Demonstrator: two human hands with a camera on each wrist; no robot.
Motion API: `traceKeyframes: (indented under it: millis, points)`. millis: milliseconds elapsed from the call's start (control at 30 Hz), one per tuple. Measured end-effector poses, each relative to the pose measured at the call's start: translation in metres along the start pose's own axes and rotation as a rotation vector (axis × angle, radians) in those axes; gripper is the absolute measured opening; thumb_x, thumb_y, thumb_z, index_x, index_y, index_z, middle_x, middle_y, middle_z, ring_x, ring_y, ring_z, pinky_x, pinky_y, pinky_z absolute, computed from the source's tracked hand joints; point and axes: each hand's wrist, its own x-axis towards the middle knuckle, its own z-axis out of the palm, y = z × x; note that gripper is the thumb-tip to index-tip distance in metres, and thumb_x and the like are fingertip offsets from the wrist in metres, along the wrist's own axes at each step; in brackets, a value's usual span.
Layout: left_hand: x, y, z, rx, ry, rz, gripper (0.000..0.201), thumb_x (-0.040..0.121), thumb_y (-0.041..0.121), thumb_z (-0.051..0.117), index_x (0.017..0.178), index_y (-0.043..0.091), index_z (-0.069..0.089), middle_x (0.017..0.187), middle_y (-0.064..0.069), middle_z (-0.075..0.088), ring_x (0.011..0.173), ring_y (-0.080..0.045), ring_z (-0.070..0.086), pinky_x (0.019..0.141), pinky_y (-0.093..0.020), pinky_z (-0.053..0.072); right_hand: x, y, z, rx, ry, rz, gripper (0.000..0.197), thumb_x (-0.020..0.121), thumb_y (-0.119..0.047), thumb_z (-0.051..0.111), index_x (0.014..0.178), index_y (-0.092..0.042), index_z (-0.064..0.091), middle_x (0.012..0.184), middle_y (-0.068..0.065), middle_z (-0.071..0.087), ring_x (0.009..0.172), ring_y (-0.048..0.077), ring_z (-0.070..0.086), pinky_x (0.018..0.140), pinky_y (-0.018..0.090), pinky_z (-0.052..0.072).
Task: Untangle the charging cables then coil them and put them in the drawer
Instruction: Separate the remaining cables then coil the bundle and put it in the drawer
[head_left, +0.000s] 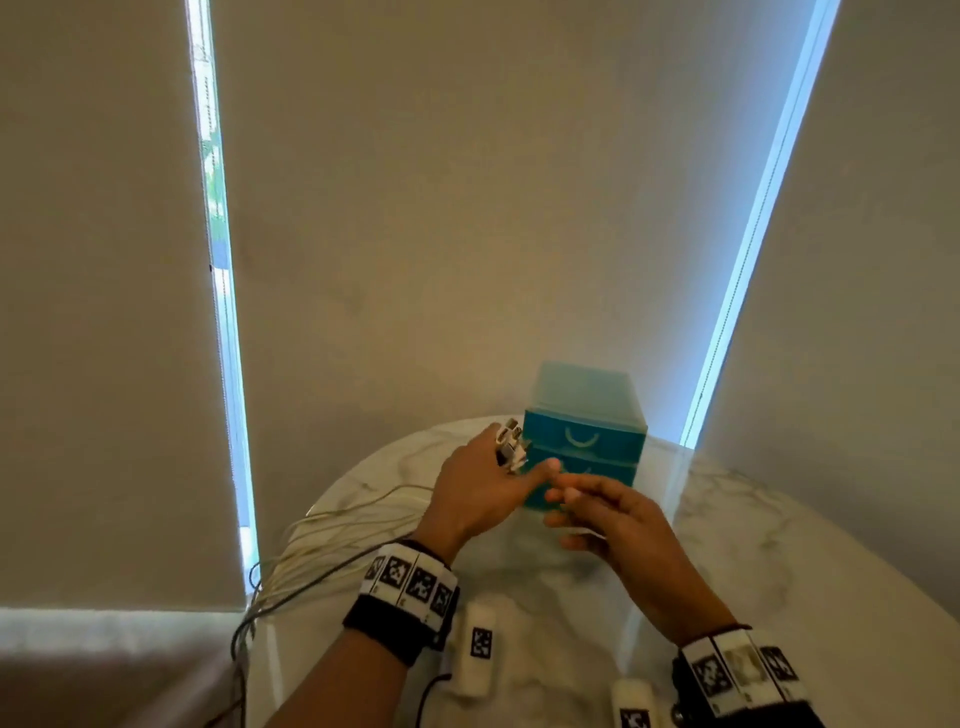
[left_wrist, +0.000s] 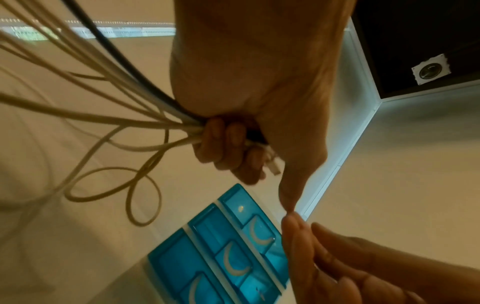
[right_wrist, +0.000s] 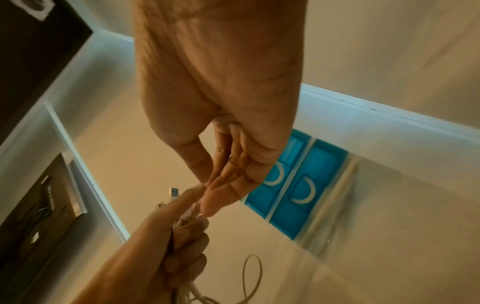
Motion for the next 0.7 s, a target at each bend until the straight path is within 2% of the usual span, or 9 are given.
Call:
traceKeyframes:
  millis: [67,167,200,300,367,467,533,633,700]
  points:
    - [-0.002,0.0,0.006,0.007,-0.129,-0.024,0.053,0.085,0.072,0.07,0.126,0.039,0.058,0.117,0.016,0.074,0.106,-0.009,0.07,0.094,-0.042,0.059,-0.007,0.002,-0.005,-0.012,0.053,-0.047,0.023,0.102,-0.025,0.071,0.123,-0.015,0.075,0.112,0.007,0.082,0.099,0.024,0.079,0.076,0.031,0.064]
    - [-0.007,0.007,0.009,0.068,-0.236,-0.02,0.046,0.091,0.043,0.075,0.128,0.033,0.051,0.122,0.011,0.073,0.109,-0.015,0.07,0.098,-0.046,0.058,-0.011,-0.004,-0.014,-0.071,0.192,-0.204,0.024,0.1,-0.032,0.074,0.122,-0.024,0.075,0.116,-0.004,0.079,0.1,0.015,0.078,0.074,0.028,0.064]
    - [-0.008,0.008,0.009,0.078,-0.259,-0.004,0.045,0.092,0.04,0.075,0.129,0.034,0.05,0.123,0.01,0.072,0.11,-0.017,0.07,0.099,-0.047,0.057,-0.012,-0.006,-0.017,-0.076,0.223,-0.255,0.023,0.1,-0.031,0.074,0.122,-0.025,0.076,0.118,-0.008,0.078,0.102,0.011,0.077,0.075,0.026,0.064]
    - [-0.013,0.014,0.012,0.097,-0.334,0.064,0.049,0.091,0.051,0.068,0.135,0.037,0.051,0.13,0.01,0.069,0.115,-0.018,0.068,0.1,-0.05,0.056,-0.011,-0.007,-0.016,-0.149,0.177,-0.358,0.024,0.097,-0.026,0.079,0.12,-0.031,0.079,0.122,-0.013,0.077,0.111,0.005,0.073,0.088,0.024,0.062]
    - [-0.014,0.017,0.017,0.109,-0.384,0.119,0.04,0.096,0.049,0.068,0.132,0.036,0.055,0.127,0.007,0.066,0.113,-0.016,0.066,0.1,-0.046,0.055,-0.009,0.0,-0.012,-0.28,0.149,-0.409,0.024,0.095,-0.023,0.081,0.116,-0.036,0.08,0.12,-0.016,0.077,0.114,0.004,0.072,0.096,0.022,0.059]
    - [-0.015,0.017,0.021,0.067,-0.374,0.152,0.024,0.101,0.033,0.073,0.121,0.037,0.06,0.117,0.004,0.066,0.108,-0.015,0.066,0.096,-0.038,0.055,-0.009,0.005,-0.012,-0.356,0.151,-0.431,0.025,0.095,-0.021,0.081,0.109,-0.041,0.081,0.11,-0.025,0.078,0.111,-0.003,0.071,0.095,0.013,0.054]
    - [-0.015,0.018,0.022,0.034,-0.352,0.167,0.023,0.101,0.034,0.073,0.115,0.045,0.06,0.114,0.006,0.066,0.107,-0.014,0.067,0.094,-0.036,0.056,-0.009,0.003,-0.015,-0.357,0.154,-0.433,0.026,0.095,-0.023,0.081,0.109,-0.044,0.079,0.108,-0.031,0.076,0.112,-0.008,0.068,0.094,0.008,0.052]
    - [-0.014,0.02,0.027,0.03,-0.329,0.127,0.022,0.1,0.04,0.072,0.12,0.041,0.064,0.118,0.01,0.068,0.107,-0.01,0.067,0.099,-0.041,0.056,-0.009,0.0,-0.015,-0.311,0.24,-0.428,0.029,0.1,-0.029,0.075,0.127,-0.041,0.076,0.124,-0.03,0.072,0.118,-0.014,0.063,0.098,0.009,0.052]
    - [-0.014,0.02,0.028,0.014,-0.311,0.112,0.023,0.099,0.039,0.072,0.121,0.036,0.065,0.118,0.009,0.069,0.107,-0.01,0.068,0.099,-0.045,0.057,-0.011,0.0,-0.009,-0.338,0.159,-0.404,0.036,0.106,-0.031,0.068,0.14,-0.042,0.069,0.141,-0.03,0.063,0.129,-0.016,0.056,0.11,0.013,0.047]
